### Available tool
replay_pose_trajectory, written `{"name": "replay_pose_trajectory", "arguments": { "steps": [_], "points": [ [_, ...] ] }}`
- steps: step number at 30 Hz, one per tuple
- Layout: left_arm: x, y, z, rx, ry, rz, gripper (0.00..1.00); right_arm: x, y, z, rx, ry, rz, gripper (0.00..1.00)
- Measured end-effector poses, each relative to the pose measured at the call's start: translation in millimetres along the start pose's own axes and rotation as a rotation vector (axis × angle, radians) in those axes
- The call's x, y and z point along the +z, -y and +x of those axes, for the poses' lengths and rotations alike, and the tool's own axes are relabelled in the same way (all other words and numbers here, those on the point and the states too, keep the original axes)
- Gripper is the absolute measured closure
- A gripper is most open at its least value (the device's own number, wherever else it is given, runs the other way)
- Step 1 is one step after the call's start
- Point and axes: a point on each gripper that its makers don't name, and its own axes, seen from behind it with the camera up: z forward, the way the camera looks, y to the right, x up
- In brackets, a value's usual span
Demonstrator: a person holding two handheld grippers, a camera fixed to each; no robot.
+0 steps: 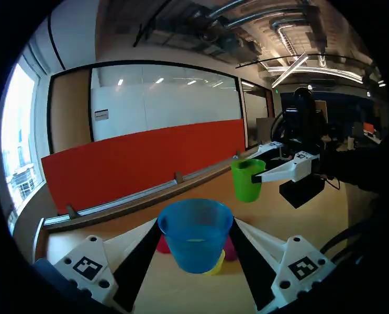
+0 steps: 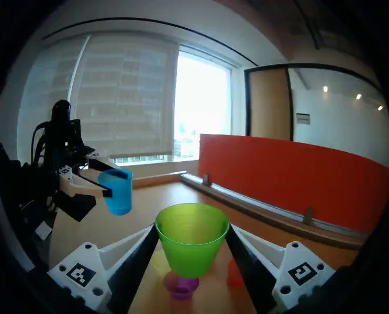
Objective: Pour water
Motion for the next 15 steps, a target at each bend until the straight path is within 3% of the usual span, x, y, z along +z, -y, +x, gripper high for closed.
{"name": "replay_pose_trajectory", "arguments": {
  "steps": [15],
  "points": [
    [-1.0,4.2,11.2,0.032,-0.014,0.010,0.13,2.0,21.4,-4.1,-0.021,0.021,0.042,0.08]
  ]
}}
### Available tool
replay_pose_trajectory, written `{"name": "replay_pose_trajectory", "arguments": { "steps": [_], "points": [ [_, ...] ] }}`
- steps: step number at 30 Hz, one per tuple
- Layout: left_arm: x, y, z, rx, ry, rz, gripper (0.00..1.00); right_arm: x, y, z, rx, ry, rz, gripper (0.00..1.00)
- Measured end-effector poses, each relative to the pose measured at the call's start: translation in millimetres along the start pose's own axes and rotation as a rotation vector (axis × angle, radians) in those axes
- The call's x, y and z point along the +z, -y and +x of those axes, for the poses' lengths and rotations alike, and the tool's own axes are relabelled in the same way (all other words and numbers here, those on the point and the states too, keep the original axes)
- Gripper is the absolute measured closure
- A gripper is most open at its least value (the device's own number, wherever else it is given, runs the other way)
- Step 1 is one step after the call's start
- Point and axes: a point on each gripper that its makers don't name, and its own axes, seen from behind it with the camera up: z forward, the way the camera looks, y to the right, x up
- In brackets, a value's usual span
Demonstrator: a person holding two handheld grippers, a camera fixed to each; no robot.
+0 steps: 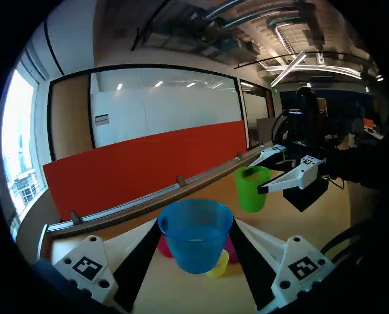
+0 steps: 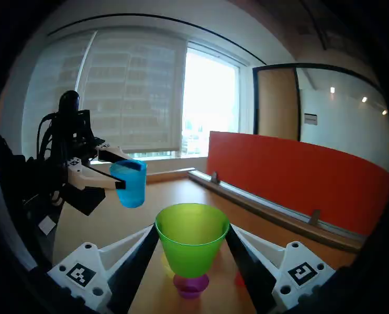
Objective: Pour water
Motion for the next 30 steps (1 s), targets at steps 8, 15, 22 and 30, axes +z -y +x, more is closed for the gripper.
{"name": "replay_pose_trajectory", "arguments": {
  "steps": [8,15,22,30],
  "points": [
    [-0.9,0.7,8.9,0.045,-0.011,0.006,0.13,5.7,14.5,0.5,-0.006,0.004,0.029,0.08],
    [-1.9,3.0,14.6,0.083,-0.020,0.019,0.13,10.9,26.5,-2.5,-0.009,0.012,0.056,0.08],
    [-1.3,4.9,20.5,0.140,-0.025,0.038,0.13,16.3,38.9,-5.6,-0.005,0.018,0.083,0.08],
    [0.0,6.8,25.1,0.186,-0.025,0.056,0.13,20.9,50.6,-7.8,0.000,0.022,0.115,0.08]
  ]
}}
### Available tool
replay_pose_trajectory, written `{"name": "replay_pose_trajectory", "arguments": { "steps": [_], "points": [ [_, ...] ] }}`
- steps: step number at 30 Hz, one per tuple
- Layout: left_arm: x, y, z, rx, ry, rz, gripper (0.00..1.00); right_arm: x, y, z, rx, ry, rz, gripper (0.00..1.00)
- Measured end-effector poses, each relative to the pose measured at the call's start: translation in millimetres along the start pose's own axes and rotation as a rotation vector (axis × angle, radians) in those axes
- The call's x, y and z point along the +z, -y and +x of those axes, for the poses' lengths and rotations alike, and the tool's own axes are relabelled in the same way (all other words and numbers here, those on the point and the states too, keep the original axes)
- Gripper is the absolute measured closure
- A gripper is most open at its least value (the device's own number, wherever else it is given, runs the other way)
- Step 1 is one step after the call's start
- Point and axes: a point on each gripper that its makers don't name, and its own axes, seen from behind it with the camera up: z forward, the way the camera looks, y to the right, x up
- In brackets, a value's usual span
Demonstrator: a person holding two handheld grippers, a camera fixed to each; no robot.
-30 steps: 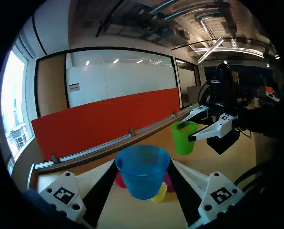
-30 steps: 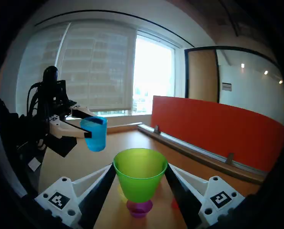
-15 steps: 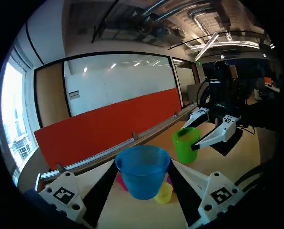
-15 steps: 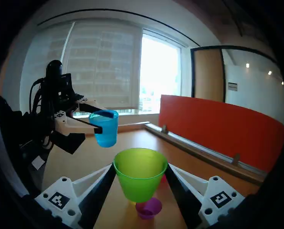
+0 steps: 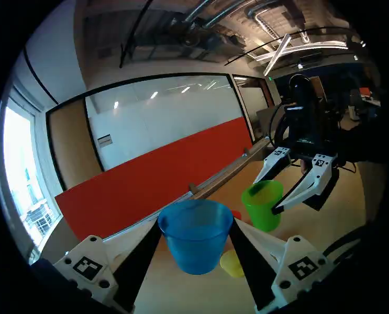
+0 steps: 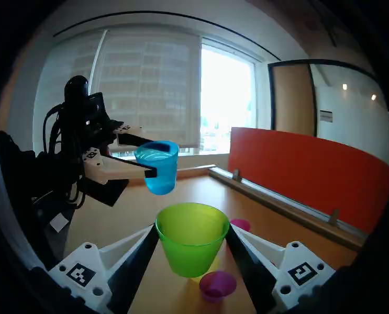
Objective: Pour water
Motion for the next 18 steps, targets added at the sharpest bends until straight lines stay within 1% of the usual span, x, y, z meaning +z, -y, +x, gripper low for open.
{"name": "replay_pose_trajectory", "arguments": {
  "steps": [6,12,18],
  "points": [
    [2.2,3.0,4.0,0.034,-0.003,0.006,0.13,3.9,4.8,-0.7,0.002,0.001,0.018,0.08],
    [4.2,5.5,8.1,0.084,-0.010,0.016,0.13,6.8,8.9,-2.3,0.002,0.005,0.032,0.08],
    [3.7,6.3,11.0,0.115,-0.016,0.023,0.13,8.7,14.9,-2.6,-0.003,0.008,0.049,0.08]
  ]
}}
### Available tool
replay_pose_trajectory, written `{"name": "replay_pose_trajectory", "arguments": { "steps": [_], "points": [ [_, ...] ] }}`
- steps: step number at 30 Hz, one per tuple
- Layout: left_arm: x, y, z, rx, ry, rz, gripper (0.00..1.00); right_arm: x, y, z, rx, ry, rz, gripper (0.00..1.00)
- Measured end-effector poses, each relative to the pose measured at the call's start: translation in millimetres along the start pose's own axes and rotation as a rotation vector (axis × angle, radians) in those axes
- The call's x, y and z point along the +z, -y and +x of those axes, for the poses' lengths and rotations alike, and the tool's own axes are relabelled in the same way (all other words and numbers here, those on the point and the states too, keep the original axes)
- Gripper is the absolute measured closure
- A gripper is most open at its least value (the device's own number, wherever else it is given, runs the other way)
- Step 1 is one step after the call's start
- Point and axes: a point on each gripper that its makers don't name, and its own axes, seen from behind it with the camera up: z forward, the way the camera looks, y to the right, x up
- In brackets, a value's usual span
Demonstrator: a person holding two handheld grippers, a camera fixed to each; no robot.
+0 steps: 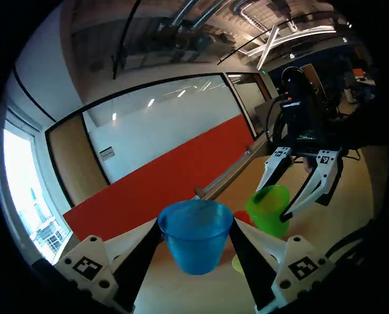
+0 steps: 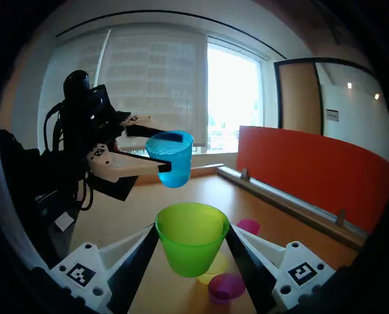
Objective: Pour water
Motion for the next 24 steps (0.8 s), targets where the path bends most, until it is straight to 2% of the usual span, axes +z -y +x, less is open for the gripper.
{"name": "replay_pose_trajectory", "arguments": {
  "steps": [18,24],
  "points": [
    [-3.8,1.9,8.9,0.146,-0.007,0.031,0.13,7.5,16.9,0.0,-0.007,0.010,0.042,0.08],
    [-4.6,2.0,13.1,0.171,-0.010,0.037,0.13,10.1,22.7,-1.0,-0.011,0.013,0.055,0.08]
  ]
}}
